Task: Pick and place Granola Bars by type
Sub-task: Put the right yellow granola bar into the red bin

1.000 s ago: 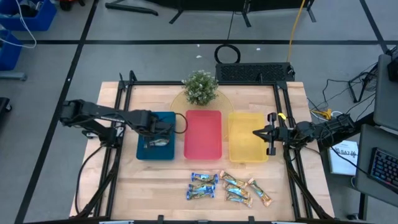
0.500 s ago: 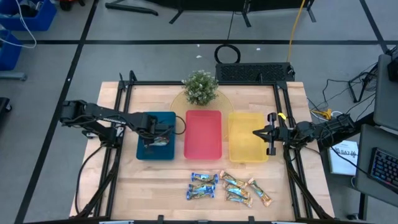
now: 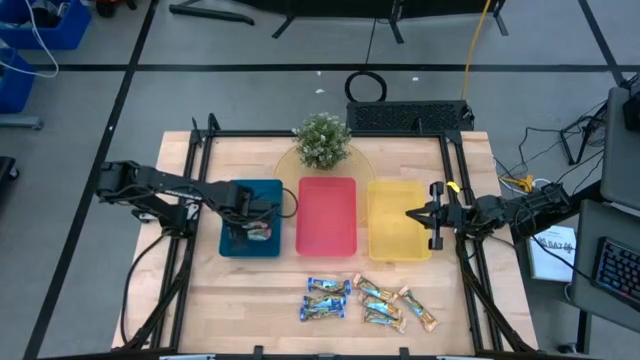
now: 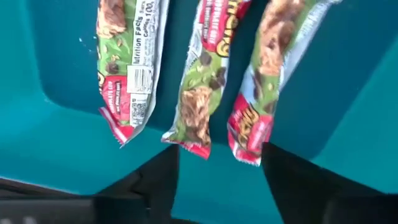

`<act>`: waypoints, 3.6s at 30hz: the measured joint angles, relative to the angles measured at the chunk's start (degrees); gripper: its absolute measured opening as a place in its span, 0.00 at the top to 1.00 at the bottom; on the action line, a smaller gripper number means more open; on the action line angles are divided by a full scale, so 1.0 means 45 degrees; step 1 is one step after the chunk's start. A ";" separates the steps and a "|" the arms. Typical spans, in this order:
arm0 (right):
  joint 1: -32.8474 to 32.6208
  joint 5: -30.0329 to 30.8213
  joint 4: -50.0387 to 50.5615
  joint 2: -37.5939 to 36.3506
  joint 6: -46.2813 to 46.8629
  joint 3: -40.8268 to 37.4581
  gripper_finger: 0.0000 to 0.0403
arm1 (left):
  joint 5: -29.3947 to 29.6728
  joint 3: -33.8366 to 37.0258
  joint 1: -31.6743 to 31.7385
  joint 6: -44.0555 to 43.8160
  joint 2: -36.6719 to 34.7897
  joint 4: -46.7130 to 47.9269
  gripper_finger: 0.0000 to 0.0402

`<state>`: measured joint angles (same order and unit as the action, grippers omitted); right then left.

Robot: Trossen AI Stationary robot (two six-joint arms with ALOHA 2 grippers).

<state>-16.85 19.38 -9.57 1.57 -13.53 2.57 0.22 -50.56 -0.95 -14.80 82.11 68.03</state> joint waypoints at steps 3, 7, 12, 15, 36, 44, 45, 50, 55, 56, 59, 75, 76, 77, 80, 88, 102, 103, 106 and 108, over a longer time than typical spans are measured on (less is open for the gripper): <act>-0.0002 0.0000 0.0012 0.0003 -0.0010 0.0005 1.00 | 0.0266 -0.0715 -0.0145 -0.0373 0.0000 0.0647 0.34; 0.0000 0.0000 0.0022 -0.0002 -0.0120 0.0003 1.00 | 0.0441 -0.2281 -0.1003 -0.1415 -0.0010 0.0627 0.33; 0.0002 0.0000 0.0273 0.0002 -0.0130 0.0000 1.00 | 0.1272 -0.4302 -0.3443 -0.1312 -0.0240 -0.0051 0.46; -0.0002 0.0000 0.0318 -0.0002 -0.0134 0.0000 1.00 | 0.1413 -0.4547 -0.5144 -0.0901 -0.0850 -0.1995 0.57; 0.0003 0.0000 0.0294 0.0022 0.0134 0.0000 1.00 | 0.2088 0.1198 -0.4742 0.6842 -0.5120 -1.4433 0.99; 0.0003 -0.0003 0.0699 0.0230 -0.0549 0.0003 1.00 | 0.3663 0.4767 -0.5085 0.7048 -1.0476 -1.5589 0.99; 0.0001 -0.0004 0.0686 0.0285 -0.0522 0.0005 1.00 | 0.3654 0.5529 -0.4975 0.7037 -1.0966 -1.6540 0.99; 0.0003 -0.0015 0.0630 0.0599 -0.0498 0.0005 1.00 | 0.2794 0.8639 -0.4233 0.7100 -1.2166 -1.9931 1.00; 0.0000 0.0003 0.0649 0.1100 -0.0108 0.0005 1.00 | 0.2392 1.0217 -0.4124 0.7230 -1.3117 -2.1178 1.00; -0.0002 0.0121 0.0634 0.1221 0.0112 0.0005 1.00 | 0.2396 1.0437 -0.4124 0.7231 -1.3199 -2.1137 1.00; -0.0007 0.2318 0.0576 0.1781 0.1175 0.0000 1.00 | 0.2688 1.0802 -0.4126 0.7267 -1.3284 -2.1167 0.99; -0.1738 0.5586 0.2579 1.1848 0.2452 0.7799 1.00 | 0.3582 1.1098 -0.4124 0.4934 -1.3240 -2.0110 0.94; -0.1885 0.5849 0.3549 1.2737 0.2664 0.8822 1.00 | 0.3577 1.1098 -0.4124 0.5021 -1.3240 -2.0122 0.94; -0.2015 0.6028 0.4817 1.3580 0.2938 0.9893 1.00 | 0.3573 1.1098 -0.4124 0.5191 -1.3240 -2.0123 0.94; -0.2444 0.5992 0.9333 1.6031 0.4798 1.3471 1.00 | 0.3644 1.1093 -0.4124 0.5908 -1.3240 -1.9853 0.94; -0.3345 0.1649 1.9946 2.0420 1.2437 2.0502 1.00 | 0.3744 1.1088 -0.4124 0.6250 -1.3245 -1.8184 0.94; -0.7720 -0.1466 2.1260 2.2922 2.4564 2.0788 1.00 | 0.3752 1.1083 -0.4124 0.6352 -1.3250 -1.8149 0.94; -0.7980 -0.1221 2.1320 2.3036 2.5143 2.0788 1.00 | 0.3752 1.1083 -0.4124 0.6476 -1.3250 -1.8193 0.94; -0.8369 -0.1294 2.1544 2.3278 2.6097 2.0788 0.96 | 0.3757 1.1080 -0.4124 0.7168 -1.3250 -1.8506 0.94; -0.8424 -0.1718 2.1528 2.3382 2.6253 2.0788 0.90 | 0.3757 1.1074 -0.4124 0.7703 -1.3250 -1.8600 0.94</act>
<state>-54.76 11.65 87.30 106.79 104.61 96.12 17.12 -0.73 -19.51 19.86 22.48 -15.67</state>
